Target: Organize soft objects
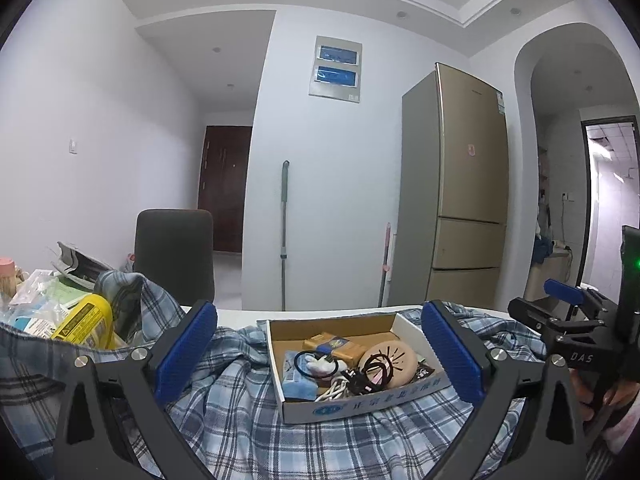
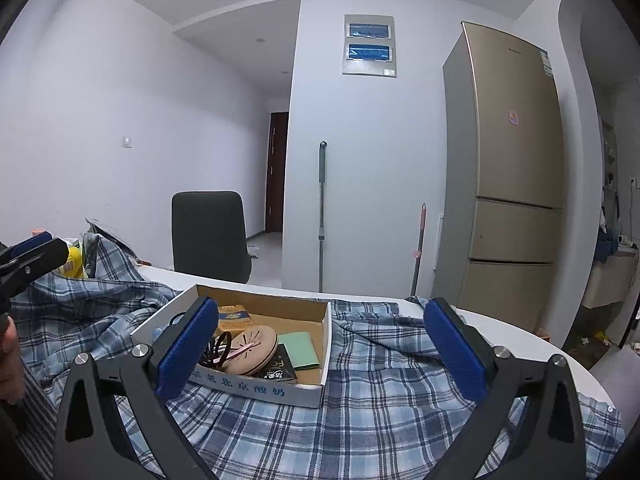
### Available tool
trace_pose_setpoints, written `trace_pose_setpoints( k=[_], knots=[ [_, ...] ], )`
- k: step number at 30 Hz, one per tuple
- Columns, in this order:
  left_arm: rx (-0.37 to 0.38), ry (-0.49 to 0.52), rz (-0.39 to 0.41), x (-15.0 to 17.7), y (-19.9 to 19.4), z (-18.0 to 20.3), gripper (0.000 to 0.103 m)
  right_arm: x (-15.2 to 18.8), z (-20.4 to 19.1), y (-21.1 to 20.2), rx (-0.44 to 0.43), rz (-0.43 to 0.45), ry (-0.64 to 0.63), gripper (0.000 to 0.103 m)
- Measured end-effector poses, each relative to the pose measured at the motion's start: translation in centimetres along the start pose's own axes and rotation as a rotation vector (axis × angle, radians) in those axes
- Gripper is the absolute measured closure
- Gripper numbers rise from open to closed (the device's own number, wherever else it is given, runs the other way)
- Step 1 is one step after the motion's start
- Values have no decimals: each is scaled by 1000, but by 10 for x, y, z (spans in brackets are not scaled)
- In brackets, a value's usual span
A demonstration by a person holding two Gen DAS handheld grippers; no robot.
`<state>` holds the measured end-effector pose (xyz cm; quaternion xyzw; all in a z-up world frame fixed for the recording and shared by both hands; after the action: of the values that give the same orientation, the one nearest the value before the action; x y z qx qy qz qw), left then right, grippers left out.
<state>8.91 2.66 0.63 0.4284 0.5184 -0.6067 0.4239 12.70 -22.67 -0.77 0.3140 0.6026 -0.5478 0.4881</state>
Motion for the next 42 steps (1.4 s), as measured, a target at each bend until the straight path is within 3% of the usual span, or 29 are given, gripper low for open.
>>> trace_pose_setpoints(
  k=[8, 19, 42],
  knots=[
    [2, -9, -20, 2, 5, -3, 0, 1, 3, -2, 1, 6, 19, 0],
    [-34, 63, 5, 5, 2, 10, 0, 1, 3, -3, 7, 6, 19, 0],
    [-43, 64, 6, 7, 2, 10, 0, 2, 5, -2, 14, 0, 25, 0]
  ],
)
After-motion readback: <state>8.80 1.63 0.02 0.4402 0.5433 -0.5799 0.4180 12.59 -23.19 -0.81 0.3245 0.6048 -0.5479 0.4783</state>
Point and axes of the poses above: each gripper's, at about its wrist camera, not at the fingertips, and y roughly the way its jaws point, z to its right, x to its underside, the point moved 6 cm from there along y, roughly the way its jaws point, and after that the axes turned 9 degrees about -z, right-handed, at the moved point
